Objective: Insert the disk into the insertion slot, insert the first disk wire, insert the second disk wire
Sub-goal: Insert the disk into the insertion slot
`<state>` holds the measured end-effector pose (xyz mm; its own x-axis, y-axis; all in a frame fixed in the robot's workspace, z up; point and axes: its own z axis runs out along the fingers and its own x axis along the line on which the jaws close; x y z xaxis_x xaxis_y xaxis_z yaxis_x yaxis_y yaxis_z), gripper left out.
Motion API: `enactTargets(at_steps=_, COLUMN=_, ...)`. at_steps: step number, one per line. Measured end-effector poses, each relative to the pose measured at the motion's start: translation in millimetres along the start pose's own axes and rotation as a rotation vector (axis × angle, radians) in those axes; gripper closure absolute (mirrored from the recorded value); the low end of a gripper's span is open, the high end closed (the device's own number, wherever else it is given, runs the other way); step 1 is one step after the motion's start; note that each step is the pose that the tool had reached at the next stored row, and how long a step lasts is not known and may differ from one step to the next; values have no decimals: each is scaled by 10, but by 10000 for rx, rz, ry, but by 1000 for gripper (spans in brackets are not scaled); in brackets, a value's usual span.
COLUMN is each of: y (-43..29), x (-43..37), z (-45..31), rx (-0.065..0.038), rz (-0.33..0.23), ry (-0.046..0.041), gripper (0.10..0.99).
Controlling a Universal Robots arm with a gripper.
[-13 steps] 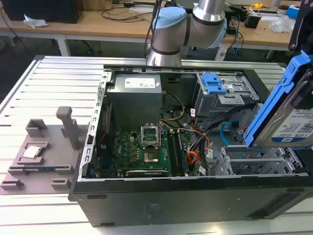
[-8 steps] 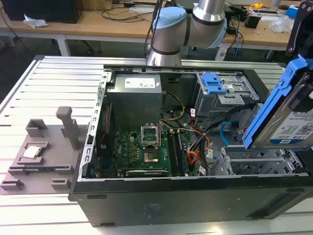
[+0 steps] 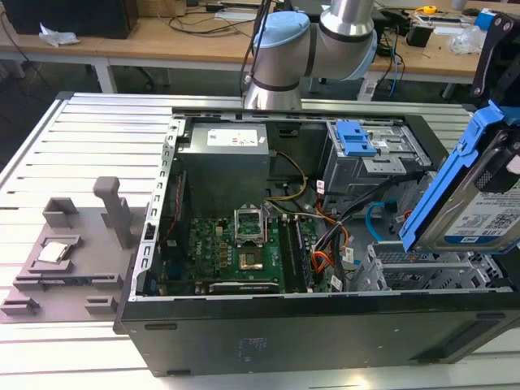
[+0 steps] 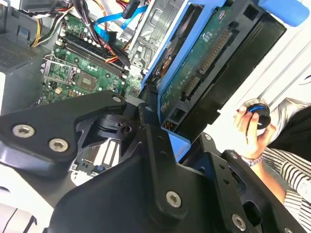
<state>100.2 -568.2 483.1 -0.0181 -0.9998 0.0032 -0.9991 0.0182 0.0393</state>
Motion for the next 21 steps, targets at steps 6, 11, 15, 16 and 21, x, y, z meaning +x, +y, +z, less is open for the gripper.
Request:
enactTargets(at_steps=6, y=-2, x=0, z=56, rx=0, rz=0, ry=2, gripper=722)
enactTargets(at_steps=11, y=-6, x=0, z=139, rx=0, rz=0, ry=1, gripper=722)
enactTargets(at_steps=15, y=-7, x=-1, z=176, rx=0, rz=0, ry=1, gripper=722)
enactTargets(at_steps=16, y=-7, x=-1, z=184, rx=0, rz=0, ry=1, gripper=722)
enactTargets(at_steps=21, y=-9, x=-1, z=224, rx=0, rz=0, ry=1, gripper=722)
